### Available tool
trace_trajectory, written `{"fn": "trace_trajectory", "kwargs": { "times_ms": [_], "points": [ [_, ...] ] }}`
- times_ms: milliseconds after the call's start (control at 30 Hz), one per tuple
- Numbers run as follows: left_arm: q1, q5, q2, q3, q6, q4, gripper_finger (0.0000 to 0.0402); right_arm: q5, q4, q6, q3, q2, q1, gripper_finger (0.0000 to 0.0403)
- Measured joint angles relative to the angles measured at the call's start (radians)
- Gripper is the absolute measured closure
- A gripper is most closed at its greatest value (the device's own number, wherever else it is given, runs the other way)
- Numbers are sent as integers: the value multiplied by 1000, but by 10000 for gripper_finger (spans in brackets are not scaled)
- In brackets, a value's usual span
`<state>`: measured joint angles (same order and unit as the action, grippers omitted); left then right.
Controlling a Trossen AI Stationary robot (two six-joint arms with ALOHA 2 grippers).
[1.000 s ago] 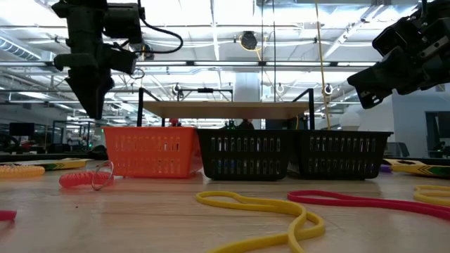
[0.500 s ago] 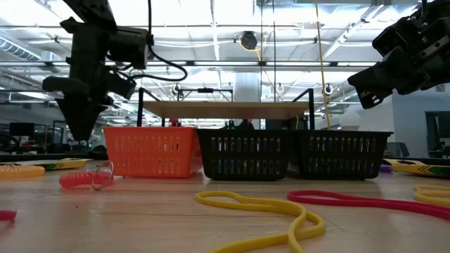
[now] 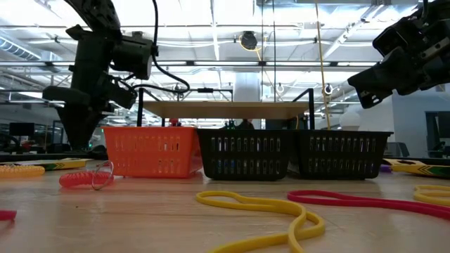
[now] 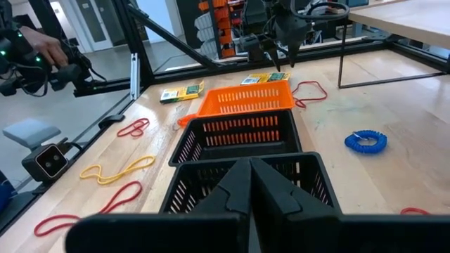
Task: Pick & Place Office Desk Supplies
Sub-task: Put the crayons box into the orange bin
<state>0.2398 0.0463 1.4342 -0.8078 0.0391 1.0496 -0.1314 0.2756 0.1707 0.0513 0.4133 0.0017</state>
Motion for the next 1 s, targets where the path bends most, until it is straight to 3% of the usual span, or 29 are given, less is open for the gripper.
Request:
{"fn": "trace_trajectory", "kwargs": {
  "times_ms": [1000],
  "points": [
    [0,-48,0,-15,-71,-86,252,-1,0,0,0,0,0,403]
  ]
}}
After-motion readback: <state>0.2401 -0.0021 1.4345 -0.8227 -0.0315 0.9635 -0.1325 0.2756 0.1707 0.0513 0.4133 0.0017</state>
